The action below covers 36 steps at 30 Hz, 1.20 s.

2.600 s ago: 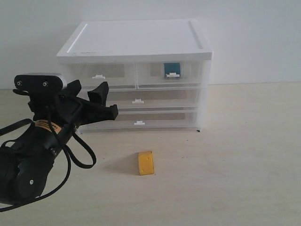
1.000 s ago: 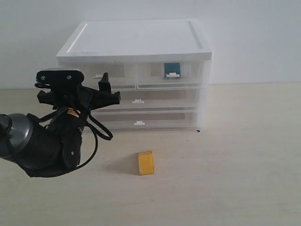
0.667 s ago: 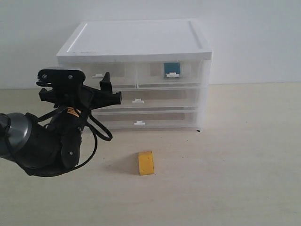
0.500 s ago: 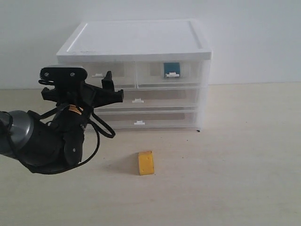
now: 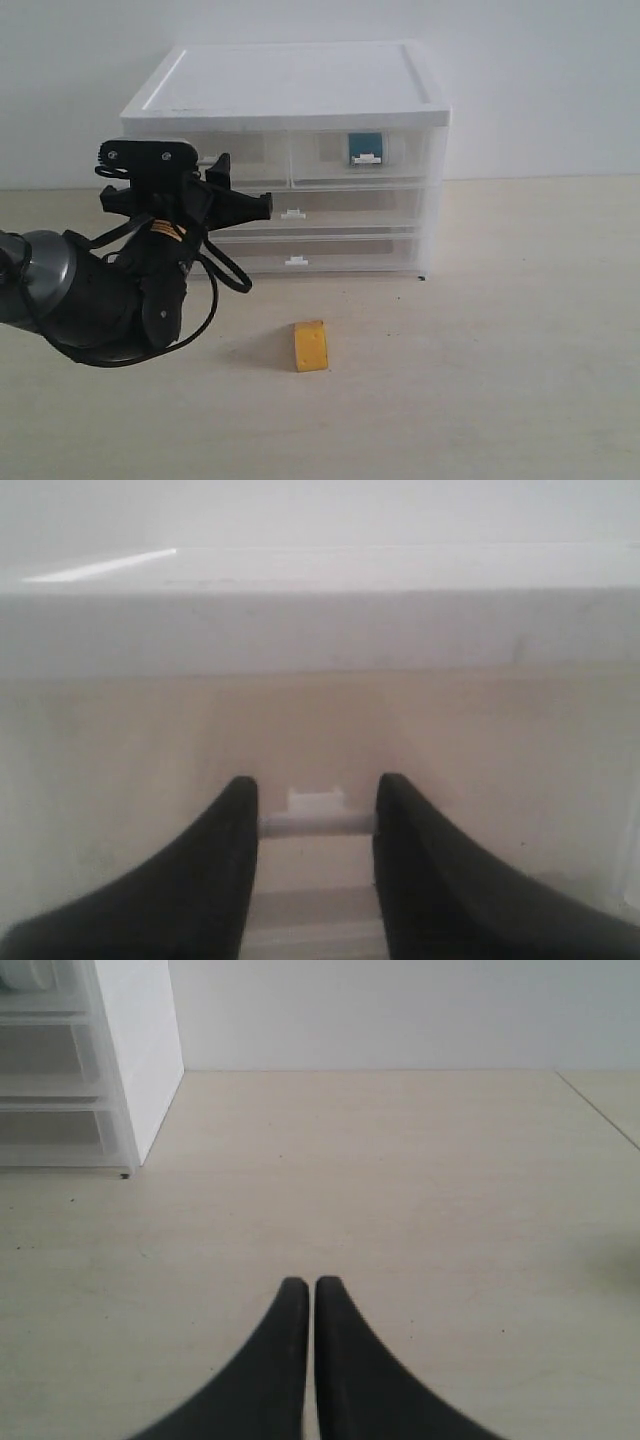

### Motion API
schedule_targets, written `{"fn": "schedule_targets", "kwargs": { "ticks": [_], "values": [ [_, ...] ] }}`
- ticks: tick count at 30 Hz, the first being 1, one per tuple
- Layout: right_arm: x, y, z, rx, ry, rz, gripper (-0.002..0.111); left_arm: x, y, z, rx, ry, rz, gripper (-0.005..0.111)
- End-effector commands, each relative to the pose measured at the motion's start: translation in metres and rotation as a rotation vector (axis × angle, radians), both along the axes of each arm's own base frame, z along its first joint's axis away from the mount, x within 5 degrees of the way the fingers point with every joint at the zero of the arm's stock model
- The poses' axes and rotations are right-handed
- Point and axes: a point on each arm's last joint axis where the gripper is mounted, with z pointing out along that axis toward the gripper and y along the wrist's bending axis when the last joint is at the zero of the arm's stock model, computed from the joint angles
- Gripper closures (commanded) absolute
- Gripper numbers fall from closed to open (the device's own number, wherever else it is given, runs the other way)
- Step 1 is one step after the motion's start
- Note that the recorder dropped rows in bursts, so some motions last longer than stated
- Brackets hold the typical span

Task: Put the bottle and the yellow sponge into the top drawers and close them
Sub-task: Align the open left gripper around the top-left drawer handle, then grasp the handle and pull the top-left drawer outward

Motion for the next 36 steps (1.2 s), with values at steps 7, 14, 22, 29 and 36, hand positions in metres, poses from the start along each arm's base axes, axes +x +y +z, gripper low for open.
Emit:
{"fn": "schedule_targets", "kwargs": {
  "ticks": [7, 14, 22, 29, 36],
  "values": [
    [0.0, 0.0, -0.001, -0.014, -0.007, -0.002, 0.108, -0.004, -0.011, 0.0, -0.003, 0.057, -0.007, 0.102],
    [0.0, 0.0, -0.001, -0.014, -0.007, -0.002, 0.108, -0.035, -0.009, 0.02, 0.061, 0.021, 0.011, 0.102],
    [0.0, 0.0, -0.001, -0.014, -0.007, -0.002, 0.108, -0.055, 0.008, 0.02, 0.05, 0.061, 0.024, 0.102],
    [0.0, 0.0, -0.001, -0.014, -0.007, -0.002, 0.108, -0.07, 0.015, 0.021, 0.017, 0.078, -0.003, 0.102],
    [0.0, 0.0, -0.001, -0.014, -0.007, -0.002, 0.108, -0.087, 0.002, 0.024, 0.002, 0.084, -0.043, 0.102]
  ]
}}
